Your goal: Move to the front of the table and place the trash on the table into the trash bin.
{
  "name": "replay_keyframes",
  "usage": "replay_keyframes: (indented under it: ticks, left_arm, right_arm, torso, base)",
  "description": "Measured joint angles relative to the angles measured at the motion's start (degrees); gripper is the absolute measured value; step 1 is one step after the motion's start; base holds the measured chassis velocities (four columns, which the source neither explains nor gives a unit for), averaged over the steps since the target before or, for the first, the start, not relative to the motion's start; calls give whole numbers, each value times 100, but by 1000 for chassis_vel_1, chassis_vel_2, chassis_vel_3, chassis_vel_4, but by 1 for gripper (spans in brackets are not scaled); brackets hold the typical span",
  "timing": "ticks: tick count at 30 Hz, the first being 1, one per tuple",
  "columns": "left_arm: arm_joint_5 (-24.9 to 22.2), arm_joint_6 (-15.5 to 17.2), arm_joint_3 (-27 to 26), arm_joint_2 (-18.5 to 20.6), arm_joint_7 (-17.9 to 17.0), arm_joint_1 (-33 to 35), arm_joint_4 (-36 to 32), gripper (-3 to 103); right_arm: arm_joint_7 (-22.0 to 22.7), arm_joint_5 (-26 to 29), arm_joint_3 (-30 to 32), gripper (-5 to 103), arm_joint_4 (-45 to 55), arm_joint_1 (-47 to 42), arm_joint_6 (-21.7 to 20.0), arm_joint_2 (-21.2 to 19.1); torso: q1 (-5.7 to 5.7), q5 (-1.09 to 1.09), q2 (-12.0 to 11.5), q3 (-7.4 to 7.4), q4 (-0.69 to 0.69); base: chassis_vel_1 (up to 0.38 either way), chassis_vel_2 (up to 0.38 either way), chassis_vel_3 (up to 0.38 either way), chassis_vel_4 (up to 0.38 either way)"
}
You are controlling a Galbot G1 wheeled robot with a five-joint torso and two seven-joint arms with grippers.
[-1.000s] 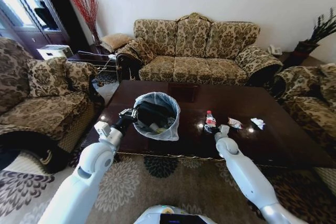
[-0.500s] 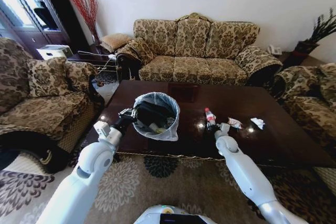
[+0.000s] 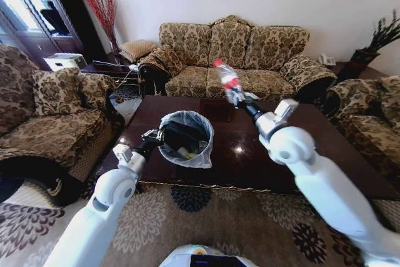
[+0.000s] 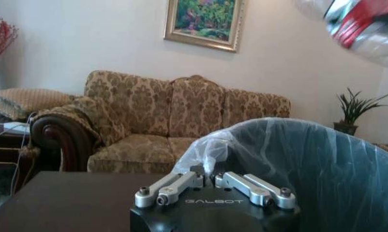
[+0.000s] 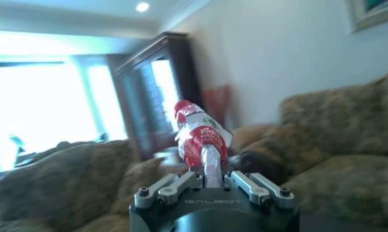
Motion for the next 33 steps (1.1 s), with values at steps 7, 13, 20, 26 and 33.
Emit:
replay_keyframes:
  ticks: [7,13,20,26,33]
  left_arm:
    - [0,20,9,18,-2,-41,40,4]
    - [0,27,31,6,-2,-104,52,4]
    - [-2,28,11,-3,1,-87,49,4]
    - [-3,28,25,-58,5,-103,42,4]
    - [-1,28,-20,-52,11,-77,30,4]
  right_arm:
    - [-615,-102,-645,9,399,-128,-171,-398]
    - [-782,-1101,-1071,20,210,-208,-221,-356]
    - [-804,-1270,-1103,42,56,-185,-211,-297]
    - [-779,-1393,-1170,64,-110,-157,-128,-200]
    - [-501,-1406,-721,91,-131,-158,54,-277]
  torso:
    - [0,0,0,0,-3]
    - [0,1,0,0,-1]
    - [0,0,0,0,-1]
    - [0,1,0,1,-1]
    - [0,1,0,0,-1]
  base:
    - [0,0,0,0]
    - [0,0,0,0]
    - [0,0,0,0]
    - [0,0,0,0]
    - [0,0,0,0]
